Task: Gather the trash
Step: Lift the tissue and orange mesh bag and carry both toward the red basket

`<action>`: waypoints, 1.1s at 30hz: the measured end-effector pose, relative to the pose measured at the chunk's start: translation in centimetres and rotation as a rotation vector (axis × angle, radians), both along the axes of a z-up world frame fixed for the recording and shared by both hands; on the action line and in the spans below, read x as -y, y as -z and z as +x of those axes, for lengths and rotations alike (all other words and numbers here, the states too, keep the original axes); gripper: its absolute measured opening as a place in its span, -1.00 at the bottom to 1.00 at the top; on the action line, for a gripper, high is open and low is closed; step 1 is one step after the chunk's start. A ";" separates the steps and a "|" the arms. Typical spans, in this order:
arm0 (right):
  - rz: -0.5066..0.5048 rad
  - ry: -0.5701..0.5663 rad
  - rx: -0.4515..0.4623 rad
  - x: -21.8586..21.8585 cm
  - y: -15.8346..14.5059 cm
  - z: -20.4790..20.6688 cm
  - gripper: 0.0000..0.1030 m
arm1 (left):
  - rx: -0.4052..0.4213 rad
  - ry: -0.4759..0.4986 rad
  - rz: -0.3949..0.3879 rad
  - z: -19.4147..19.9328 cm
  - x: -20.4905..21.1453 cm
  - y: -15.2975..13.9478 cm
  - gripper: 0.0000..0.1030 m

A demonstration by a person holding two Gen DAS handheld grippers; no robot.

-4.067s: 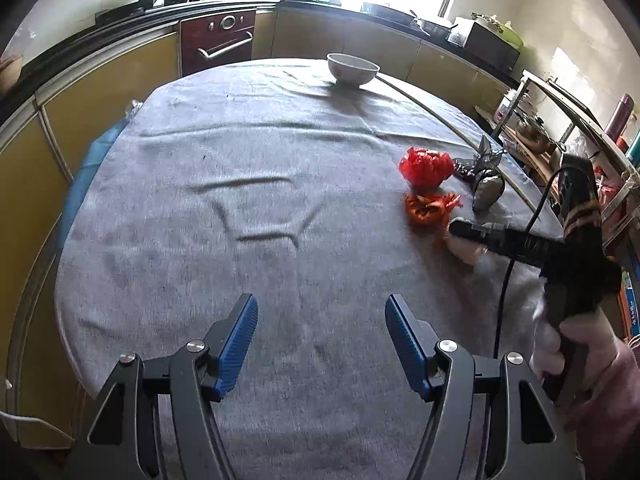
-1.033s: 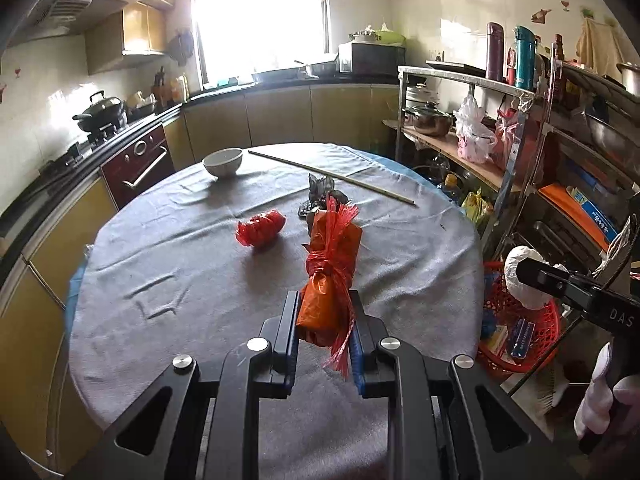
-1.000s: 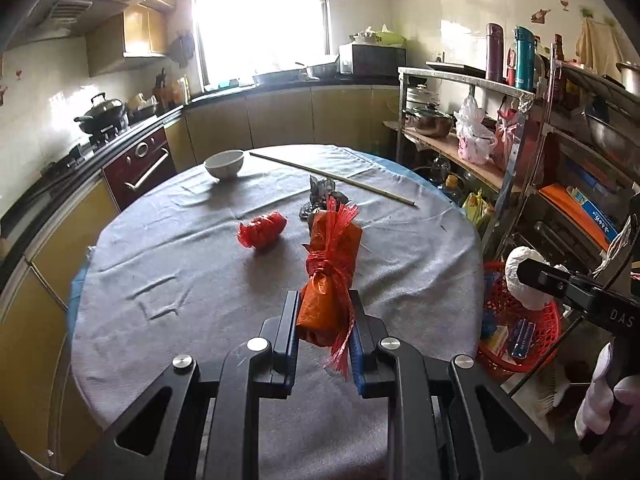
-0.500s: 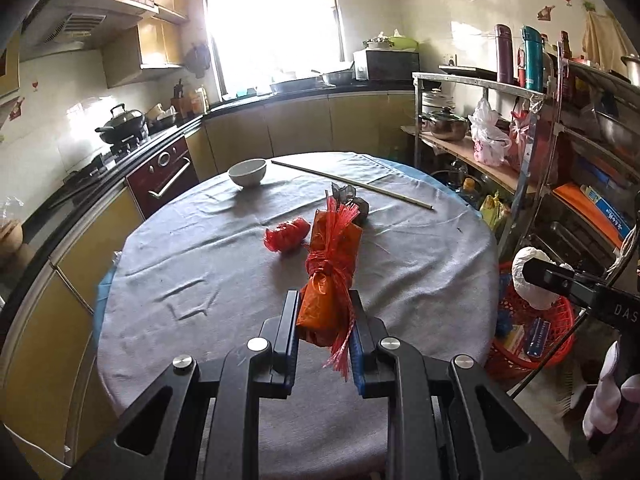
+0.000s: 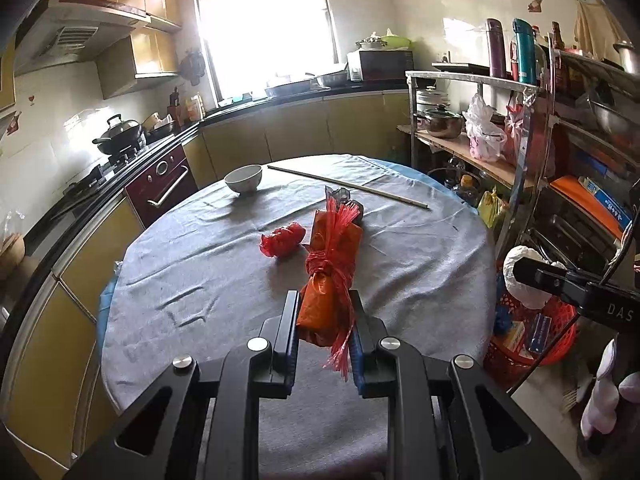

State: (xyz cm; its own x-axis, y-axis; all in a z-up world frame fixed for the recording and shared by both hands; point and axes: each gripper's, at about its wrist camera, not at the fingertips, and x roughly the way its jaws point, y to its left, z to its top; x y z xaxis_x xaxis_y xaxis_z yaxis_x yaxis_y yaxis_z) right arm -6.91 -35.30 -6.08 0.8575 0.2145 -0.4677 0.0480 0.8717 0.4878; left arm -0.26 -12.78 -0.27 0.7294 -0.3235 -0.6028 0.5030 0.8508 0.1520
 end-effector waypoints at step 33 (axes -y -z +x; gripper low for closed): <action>0.061 0.069 0.030 3.1 0.5 -2.8 -0.22 | 0.008 0.063 0.069 -1.0 3.8 0.7 -0.56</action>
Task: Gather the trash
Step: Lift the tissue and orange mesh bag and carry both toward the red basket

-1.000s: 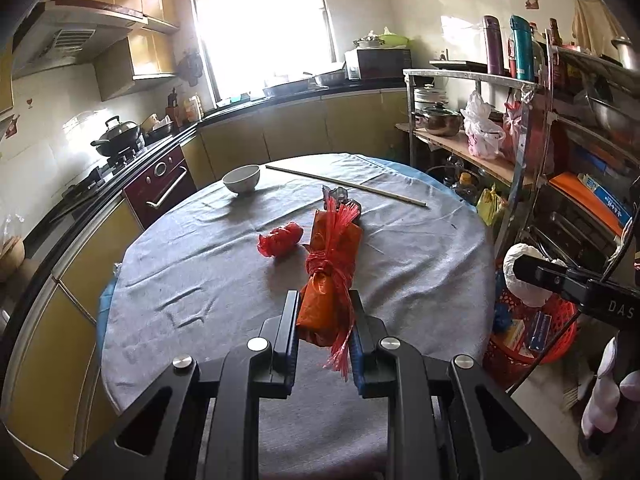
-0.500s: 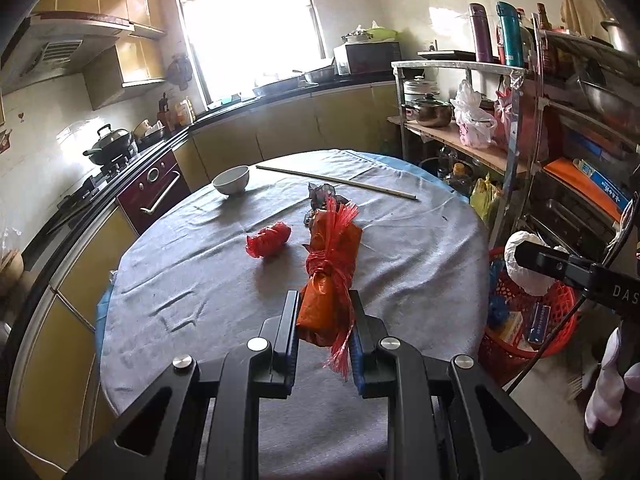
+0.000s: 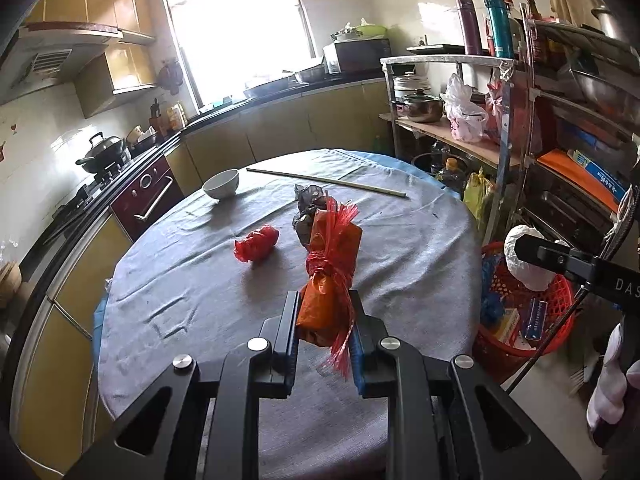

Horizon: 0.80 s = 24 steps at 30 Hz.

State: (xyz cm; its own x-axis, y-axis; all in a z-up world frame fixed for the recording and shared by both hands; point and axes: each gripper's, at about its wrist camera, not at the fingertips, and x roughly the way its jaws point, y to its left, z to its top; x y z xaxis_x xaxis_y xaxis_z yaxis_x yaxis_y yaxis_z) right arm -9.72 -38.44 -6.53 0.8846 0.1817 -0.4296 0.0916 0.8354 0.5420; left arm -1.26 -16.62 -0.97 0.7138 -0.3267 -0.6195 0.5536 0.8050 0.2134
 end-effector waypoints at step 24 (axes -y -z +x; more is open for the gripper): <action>0.055 0.100 0.008 4.0 0.8 -2.7 -0.22 | 0.014 0.075 0.048 -1.0 4.3 0.3 -0.56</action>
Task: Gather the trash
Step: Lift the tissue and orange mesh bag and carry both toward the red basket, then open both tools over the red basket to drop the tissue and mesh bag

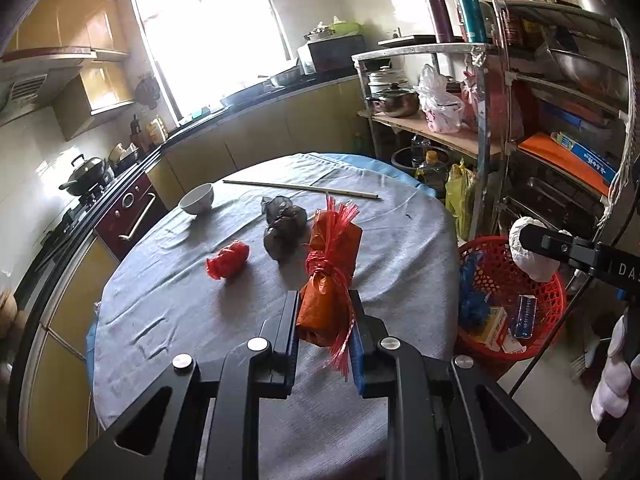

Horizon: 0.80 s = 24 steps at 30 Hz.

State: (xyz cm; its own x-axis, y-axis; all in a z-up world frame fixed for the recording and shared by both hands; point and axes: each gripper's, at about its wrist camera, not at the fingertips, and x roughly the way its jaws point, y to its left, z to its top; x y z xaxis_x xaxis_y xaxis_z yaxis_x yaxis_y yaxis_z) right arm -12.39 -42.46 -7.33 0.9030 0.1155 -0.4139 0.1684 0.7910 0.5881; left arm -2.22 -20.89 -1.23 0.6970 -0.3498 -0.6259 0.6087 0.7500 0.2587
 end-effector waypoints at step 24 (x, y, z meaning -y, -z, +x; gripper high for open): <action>0.066 0.238 -0.130 9.2 3.9 -2.7 -0.22 | -0.150 0.257 0.042 1.4 10.5 3.3 -0.56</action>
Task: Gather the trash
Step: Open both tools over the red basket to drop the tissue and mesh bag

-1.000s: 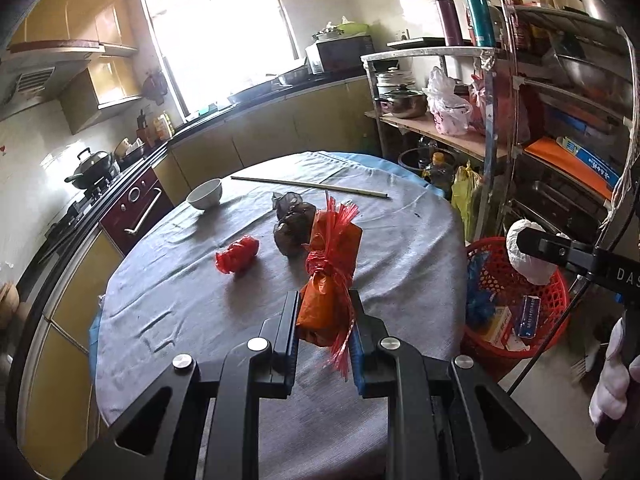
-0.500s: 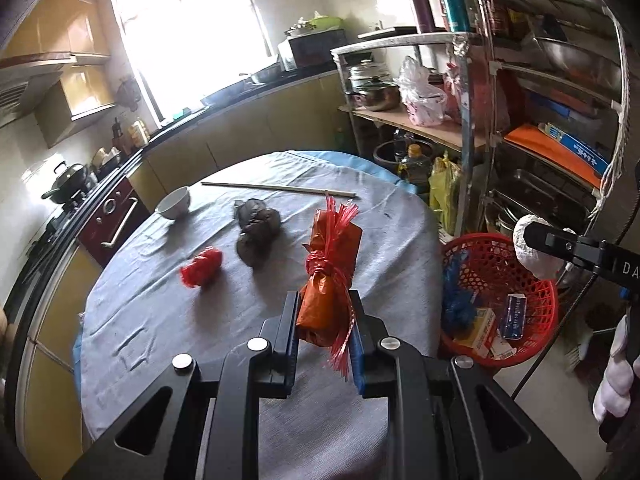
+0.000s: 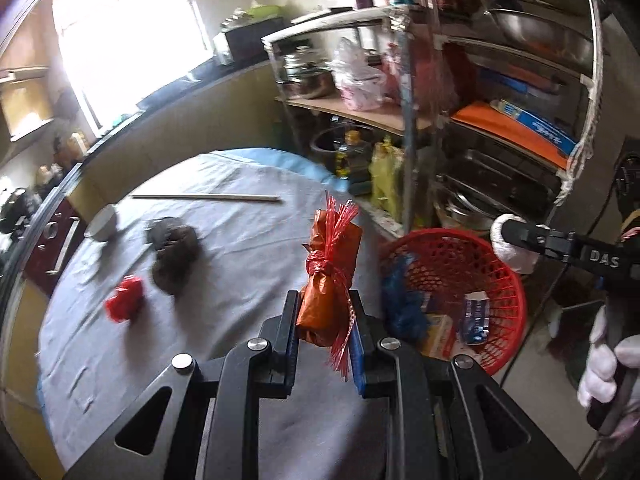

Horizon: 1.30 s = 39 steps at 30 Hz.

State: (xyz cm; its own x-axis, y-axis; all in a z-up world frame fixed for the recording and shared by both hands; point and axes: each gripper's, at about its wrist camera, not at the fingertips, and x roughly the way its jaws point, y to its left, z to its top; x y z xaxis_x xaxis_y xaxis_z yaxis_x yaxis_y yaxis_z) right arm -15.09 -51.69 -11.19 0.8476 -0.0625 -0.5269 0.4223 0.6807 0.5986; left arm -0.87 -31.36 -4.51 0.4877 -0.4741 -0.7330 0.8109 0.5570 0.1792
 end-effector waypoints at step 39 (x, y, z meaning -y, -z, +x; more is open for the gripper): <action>0.057 -0.004 -0.112 0.5 1.8 4.0 0.07 | -0.127 -0.138 0.048 4.9 -5.7 3.9 0.06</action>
